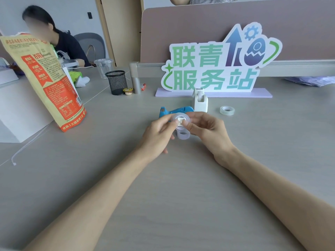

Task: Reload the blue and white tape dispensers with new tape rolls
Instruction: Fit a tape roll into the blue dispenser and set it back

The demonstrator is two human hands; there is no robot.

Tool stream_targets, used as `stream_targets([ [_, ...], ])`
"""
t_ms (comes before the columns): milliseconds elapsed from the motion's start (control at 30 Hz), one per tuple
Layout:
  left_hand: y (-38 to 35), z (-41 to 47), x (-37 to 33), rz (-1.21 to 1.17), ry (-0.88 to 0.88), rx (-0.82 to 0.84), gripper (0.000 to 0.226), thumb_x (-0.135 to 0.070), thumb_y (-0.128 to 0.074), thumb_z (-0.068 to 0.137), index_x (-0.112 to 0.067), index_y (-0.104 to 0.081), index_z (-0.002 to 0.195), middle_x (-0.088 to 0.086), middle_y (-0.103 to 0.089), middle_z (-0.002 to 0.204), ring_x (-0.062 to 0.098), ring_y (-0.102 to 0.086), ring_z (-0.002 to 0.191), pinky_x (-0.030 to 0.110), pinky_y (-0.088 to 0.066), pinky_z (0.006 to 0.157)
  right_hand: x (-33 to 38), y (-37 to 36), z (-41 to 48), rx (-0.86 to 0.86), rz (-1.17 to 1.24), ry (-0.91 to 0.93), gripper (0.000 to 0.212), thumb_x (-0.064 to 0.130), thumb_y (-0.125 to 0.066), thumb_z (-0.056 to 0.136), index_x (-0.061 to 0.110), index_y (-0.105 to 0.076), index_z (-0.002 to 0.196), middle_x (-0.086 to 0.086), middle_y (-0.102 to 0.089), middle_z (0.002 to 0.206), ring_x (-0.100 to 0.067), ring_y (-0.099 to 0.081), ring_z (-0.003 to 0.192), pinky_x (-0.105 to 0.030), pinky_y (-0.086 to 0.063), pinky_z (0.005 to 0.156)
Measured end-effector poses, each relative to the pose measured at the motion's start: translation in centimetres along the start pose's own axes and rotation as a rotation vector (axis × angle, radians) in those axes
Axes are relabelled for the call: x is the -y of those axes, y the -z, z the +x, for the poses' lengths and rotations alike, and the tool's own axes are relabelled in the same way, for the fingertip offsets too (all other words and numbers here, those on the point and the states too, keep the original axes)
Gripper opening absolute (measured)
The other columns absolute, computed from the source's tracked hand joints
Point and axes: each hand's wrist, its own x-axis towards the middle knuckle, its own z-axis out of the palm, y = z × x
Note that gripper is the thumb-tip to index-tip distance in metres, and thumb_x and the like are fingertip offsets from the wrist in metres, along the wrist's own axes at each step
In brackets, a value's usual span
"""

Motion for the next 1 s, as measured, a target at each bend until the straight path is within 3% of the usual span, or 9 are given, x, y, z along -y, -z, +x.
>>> stream_targets([
  [100,0.1,0.1,-0.3,-0.146,0.071,0.015,0.023,-0.031,-0.047,0.099,-0.024,-0.066,0.109,-0.004,-0.061,0.088,0.007,-0.055,0.066,0.024,-0.042,0.04,0.2,-0.1,0.0,0.067,0.046,-0.091,0.021,0.02,-0.072,0.086,0.009,-0.073,0.104,-0.004,-0.07,0.082,-0.012,-0.062,0.07,-0.027,-0.055,0.076],
  [200,0.0,0.0,-0.4,-0.194,0.093,0.035,0.03,-0.033,-0.042,0.101,-0.02,-0.063,0.118,-0.004,-0.06,0.086,0.008,-0.056,0.065,0.023,-0.041,0.039,0.5,0.0,0.1,0.092,0.09,-0.15,0.016,0.021,-0.069,0.088,0.008,-0.073,0.095,-0.01,-0.061,0.081,-0.014,-0.054,0.065,-0.023,-0.05,0.067],
  [333,0.1,0.1,-0.6,-0.227,0.102,0.024,0.03,-0.033,-0.037,0.102,-0.025,-0.061,0.119,0.005,-0.066,0.098,0.009,-0.057,0.07,0.024,-0.042,0.039,0.7,0.2,0.3,0.052,0.161,-0.202,0.012,0.02,-0.066,0.088,0.009,-0.071,0.087,-0.007,-0.06,0.077,-0.014,-0.054,0.062,-0.024,-0.048,0.066],
  [500,0.3,0.0,-0.4,-0.208,0.044,0.003,0.02,-0.029,-0.055,0.096,-0.027,-0.06,0.116,-0.005,-0.066,0.094,0.003,-0.057,0.07,0.025,-0.043,0.041,0.3,0.5,0.5,0.06,0.174,-0.22,0.017,0.022,-0.063,0.092,0.007,-0.07,0.095,-0.008,-0.061,0.081,-0.009,-0.058,0.065,-0.024,-0.05,0.072],
  [600,0.1,0.0,-0.2,-0.182,-0.024,0.043,0.031,-0.021,-0.069,0.087,-0.032,-0.062,0.115,-0.004,-0.068,0.098,0.004,-0.059,0.075,0.027,-0.044,0.042,0.3,0.7,0.3,0.094,0.21,-0.211,0.014,0.017,-0.059,0.094,0.009,-0.07,0.094,-0.004,-0.069,0.083,-0.01,-0.066,0.073,-0.02,-0.053,0.071],
  [733,0.0,0.1,0.3,-0.038,-0.129,-0.007,0.051,-0.018,-0.078,0.077,-0.039,-0.059,0.119,-0.005,-0.067,0.104,0.016,-0.058,0.08,0.026,-0.043,0.042,0.6,0.6,0.1,0.167,0.157,-0.195,0.015,0.017,-0.057,0.095,0.009,-0.07,0.093,-0.012,-0.072,0.091,-0.022,-0.07,0.084,-0.023,-0.053,0.073],
  [867,-0.1,0.0,0.5,0.084,-0.218,-0.077,0.054,-0.021,-0.079,0.076,-0.038,-0.06,0.123,-0.026,-0.062,0.086,0.014,-0.056,0.08,0.02,-0.044,0.056,0.9,0.3,0.1,0.154,0.171,-0.202,0.015,0.018,-0.059,0.094,0.011,-0.069,0.085,-0.011,-0.071,0.088,-0.023,-0.068,0.085,-0.025,-0.051,0.072],
  [1000,0.1,0.3,1.0,0.166,-0.269,-0.12,0.053,-0.024,-0.081,0.074,-0.035,-0.064,0.124,-0.019,-0.058,0.079,0.007,-0.051,0.066,0.027,-0.045,0.061,0.9,0.3,0.1,0.15,0.18,-0.199,0.016,0.014,-0.059,0.094,0.012,-0.068,0.081,-0.005,-0.073,0.084,-0.024,-0.069,0.087,-0.022,-0.053,0.07],
])
